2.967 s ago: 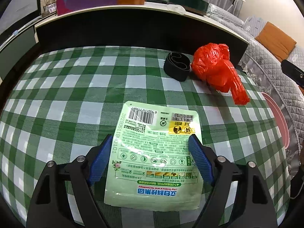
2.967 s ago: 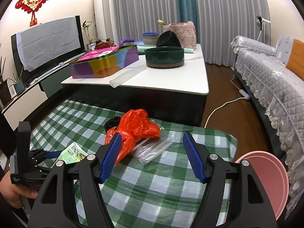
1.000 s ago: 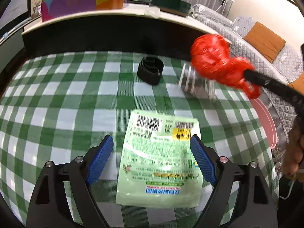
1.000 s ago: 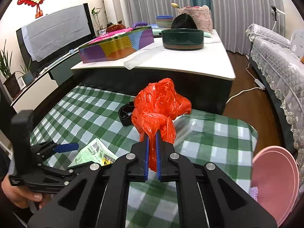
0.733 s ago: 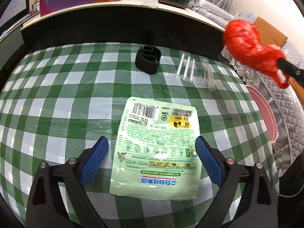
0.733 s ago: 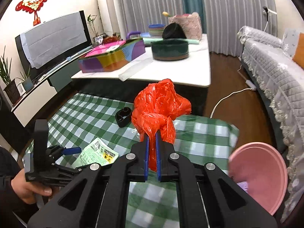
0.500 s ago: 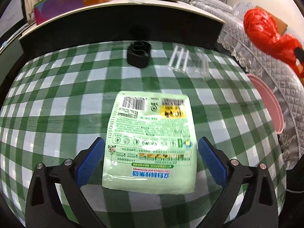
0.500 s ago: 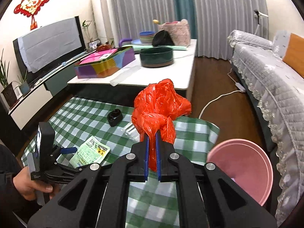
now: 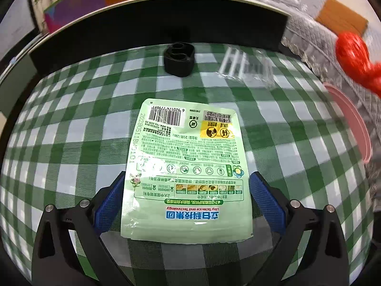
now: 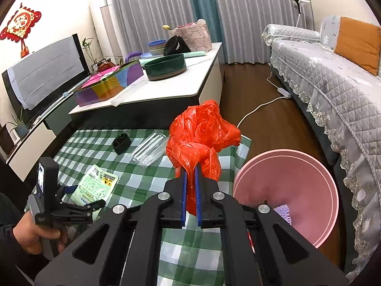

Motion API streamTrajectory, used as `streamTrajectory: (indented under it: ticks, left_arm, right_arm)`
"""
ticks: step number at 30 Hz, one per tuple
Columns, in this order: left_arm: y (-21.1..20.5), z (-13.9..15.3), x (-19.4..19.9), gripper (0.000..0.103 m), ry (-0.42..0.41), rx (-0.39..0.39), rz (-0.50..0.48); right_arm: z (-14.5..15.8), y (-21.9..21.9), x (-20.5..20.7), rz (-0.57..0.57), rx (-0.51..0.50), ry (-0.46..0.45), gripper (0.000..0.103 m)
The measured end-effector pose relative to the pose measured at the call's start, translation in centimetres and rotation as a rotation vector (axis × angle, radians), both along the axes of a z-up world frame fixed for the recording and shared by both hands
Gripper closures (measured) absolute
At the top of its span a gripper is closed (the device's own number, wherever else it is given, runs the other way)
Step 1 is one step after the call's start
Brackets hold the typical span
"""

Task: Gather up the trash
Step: 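Close left tool on green-white packet and lift it while right tool holds red bag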

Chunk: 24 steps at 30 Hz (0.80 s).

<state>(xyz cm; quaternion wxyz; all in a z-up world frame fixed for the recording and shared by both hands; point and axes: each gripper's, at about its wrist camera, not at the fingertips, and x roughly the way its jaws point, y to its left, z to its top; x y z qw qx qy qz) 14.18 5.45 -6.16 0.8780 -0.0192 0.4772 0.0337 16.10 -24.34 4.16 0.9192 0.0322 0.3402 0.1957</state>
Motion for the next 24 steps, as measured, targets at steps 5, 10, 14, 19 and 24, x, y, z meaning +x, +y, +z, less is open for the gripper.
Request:
streamTrajectory:
  ticks: [5,10,14,19,24]
  left_arm:
    - [1.0,-0.1,0.2,0.007,-0.013,-0.002,0.037]
    - [1.0,0.0,0.4,0.012,-0.019,-0.003,0.038]
    - [1.3,0.2,0.4,0.013,-0.027,-0.03,0.04]
    - [2.0,1.0,0.2,0.041,-0.063,-0.049,0.062]
    - [2.3,1.0,0.3,0.042,-0.053,-0.08,0.064]
  right_arm:
    - [0.1,0.3,-0.2,0.008,-0.01,-0.012,0.097]
    - [0.1,0.4,-0.1,0.005,-0.012,-0.008,0.097]
    - [0.0,0.5,0.0,0.004,-0.012,-0.006,0.097]
    - [0.0,0.5,0.1,-0.001,-0.013,-0.01,0.097]
    - [-0.4,0.3,0.3,-0.009,-0.014,-0.007,0.097]
